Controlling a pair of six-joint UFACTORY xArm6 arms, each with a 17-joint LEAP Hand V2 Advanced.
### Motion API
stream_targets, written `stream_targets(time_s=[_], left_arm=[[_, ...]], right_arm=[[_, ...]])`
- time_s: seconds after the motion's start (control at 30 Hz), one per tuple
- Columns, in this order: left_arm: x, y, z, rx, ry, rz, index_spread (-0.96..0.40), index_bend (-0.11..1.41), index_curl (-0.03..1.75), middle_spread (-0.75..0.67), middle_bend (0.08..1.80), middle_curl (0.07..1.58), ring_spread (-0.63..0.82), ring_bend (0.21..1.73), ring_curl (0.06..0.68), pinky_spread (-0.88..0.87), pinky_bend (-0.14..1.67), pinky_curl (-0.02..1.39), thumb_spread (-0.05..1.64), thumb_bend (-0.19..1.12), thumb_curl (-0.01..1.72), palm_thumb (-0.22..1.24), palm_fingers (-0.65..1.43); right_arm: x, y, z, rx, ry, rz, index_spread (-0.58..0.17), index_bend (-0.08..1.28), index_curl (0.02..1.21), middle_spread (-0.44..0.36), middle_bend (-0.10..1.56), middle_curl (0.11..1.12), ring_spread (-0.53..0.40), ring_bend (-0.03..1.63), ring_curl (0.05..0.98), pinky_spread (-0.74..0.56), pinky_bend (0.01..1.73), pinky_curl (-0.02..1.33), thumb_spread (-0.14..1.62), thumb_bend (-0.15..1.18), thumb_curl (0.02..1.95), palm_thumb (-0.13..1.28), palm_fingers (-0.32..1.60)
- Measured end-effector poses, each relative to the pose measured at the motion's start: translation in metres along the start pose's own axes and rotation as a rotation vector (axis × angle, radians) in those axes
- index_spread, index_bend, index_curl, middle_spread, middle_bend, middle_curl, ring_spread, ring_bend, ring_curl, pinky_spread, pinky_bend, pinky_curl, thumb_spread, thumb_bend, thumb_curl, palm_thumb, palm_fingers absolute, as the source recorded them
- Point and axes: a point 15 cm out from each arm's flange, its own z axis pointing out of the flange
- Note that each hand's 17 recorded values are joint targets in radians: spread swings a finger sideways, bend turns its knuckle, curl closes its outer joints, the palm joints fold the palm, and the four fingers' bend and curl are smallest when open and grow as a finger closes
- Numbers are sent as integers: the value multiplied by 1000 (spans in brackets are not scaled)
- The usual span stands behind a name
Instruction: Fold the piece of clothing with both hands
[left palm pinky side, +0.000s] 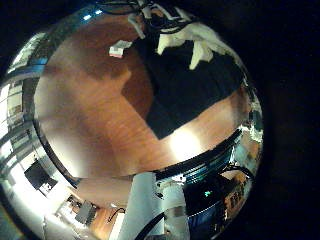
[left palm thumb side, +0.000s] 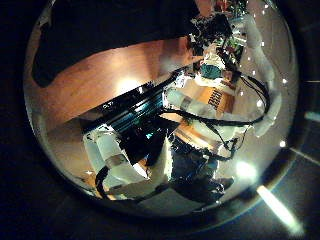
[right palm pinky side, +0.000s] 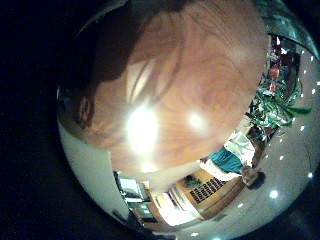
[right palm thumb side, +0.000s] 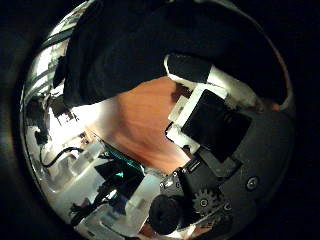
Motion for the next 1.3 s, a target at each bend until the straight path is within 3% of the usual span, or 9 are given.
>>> stream_targets(time_s=[0.3,0.5,0.63,0.9,1.07,1.3], left_arm=[[8,-14,29,5,-18,-2,20,159,275,365,185,284,438,688,222,470,470,319,1133,-21,279,206,-10],[5,-35,62,23,-41,-14,20,164,284,348,191,295,436,684,220,470,463,317,1149,-19,277,207,2],[6,-42,67,36,-52,-18,19,163,290,338,191,301,427,680,219,464,457,315,1159,-19,277,208,11],[0,-35,42,96,-51,-22,12,160,297,304,192,311,386,691,223,448,458,317,1164,-19,276,208,51],[-11,-20,18,143,-29,-25,-20,149,294,185,219,327,187,783,242,281,475,319,1164,-20,278,202,220],[-36,5,-16,231,30,-104,-75,127,274,-1,351,403,-94,922,296,-5,604,367,1163,-22,276,175,403]], right_arm=[[40,34,-17,88,19,47,-367,922,885,-178,1188,793,-230,1334,626,-283,1305,567,1135,-6,564,1010,1115],[44,35,-42,142,41,63,-354,942,919,-172,1209,816,-228,1349,651,-270,1319,597,1158,-10,582,1003,1088],[35,29,-71,198,74,40,-349,942,934,-169,1212,825,-229,1354,664,-270,1318,610,1168,-11,592,996,1082],[-24,14,-148,345,164,-86,-340,936,950,-166,1203,837,-228,1347,680,-281,1310,625,1179,-13,609,980,1089],[-78,6,-181,394,190,-185,-336,939,956,-164,1201,840,-227,1338,684,-291,1300,626,1177,-10,618,977,1100],[-171,-14,-207,434,207,-335,-331,935,959,-163,1193,843,-224,1330,687,-296,1295,628,1163,-11,628,970,1108]])
